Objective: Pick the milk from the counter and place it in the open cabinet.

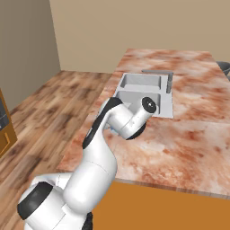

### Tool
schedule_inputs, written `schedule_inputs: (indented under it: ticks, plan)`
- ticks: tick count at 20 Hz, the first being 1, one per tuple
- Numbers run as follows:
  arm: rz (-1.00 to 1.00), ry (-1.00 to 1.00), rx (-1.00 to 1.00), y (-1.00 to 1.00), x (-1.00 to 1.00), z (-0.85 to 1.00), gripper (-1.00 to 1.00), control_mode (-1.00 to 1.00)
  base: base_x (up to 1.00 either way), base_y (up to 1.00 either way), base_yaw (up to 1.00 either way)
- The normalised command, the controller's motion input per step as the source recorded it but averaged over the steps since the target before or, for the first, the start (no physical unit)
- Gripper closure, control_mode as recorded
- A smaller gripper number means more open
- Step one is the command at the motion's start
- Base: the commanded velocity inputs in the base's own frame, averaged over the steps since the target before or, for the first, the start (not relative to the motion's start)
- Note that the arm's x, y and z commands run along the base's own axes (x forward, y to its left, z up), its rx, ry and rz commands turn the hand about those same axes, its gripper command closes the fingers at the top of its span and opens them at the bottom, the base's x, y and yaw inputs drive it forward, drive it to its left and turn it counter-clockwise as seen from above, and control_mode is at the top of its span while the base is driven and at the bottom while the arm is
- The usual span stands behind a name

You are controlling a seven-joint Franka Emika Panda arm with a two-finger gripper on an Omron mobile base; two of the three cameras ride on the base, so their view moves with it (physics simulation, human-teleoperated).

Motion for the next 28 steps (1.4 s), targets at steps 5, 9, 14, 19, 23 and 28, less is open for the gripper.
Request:
schedule_inputs:
  ticks: [5,9,14,19,23,28]
  plan:
    - [-0.35,0.00,-0.15,0.05,-0.39,0.53,1.00,-1.00,0.00,0.00,0.00]
    - [-0.31,0.00,-0.17,0.10,-0.32,0.49,1.00,-1.00,0.00,0.00,0.00]
    - [-0.22,0.00,-0.20,0.25,-0.38,0.58,1.00,-1.00,0.00,0.00,0.00]
    - [-0.17,-0.03,-0.17,0.12,-0.41,0.50,1.00,-1.00,0.00,0.00,0.00]
    - [-0.14,-0.08,-0.11,0.09,-0.54,0.61,1.00,-1.00,0.00,0.00,0.00]
    - [-0.10,-0.09,-0.04,0.10,-0.52,0.47,1.00,-1.00,0.00,0.00,0.00]
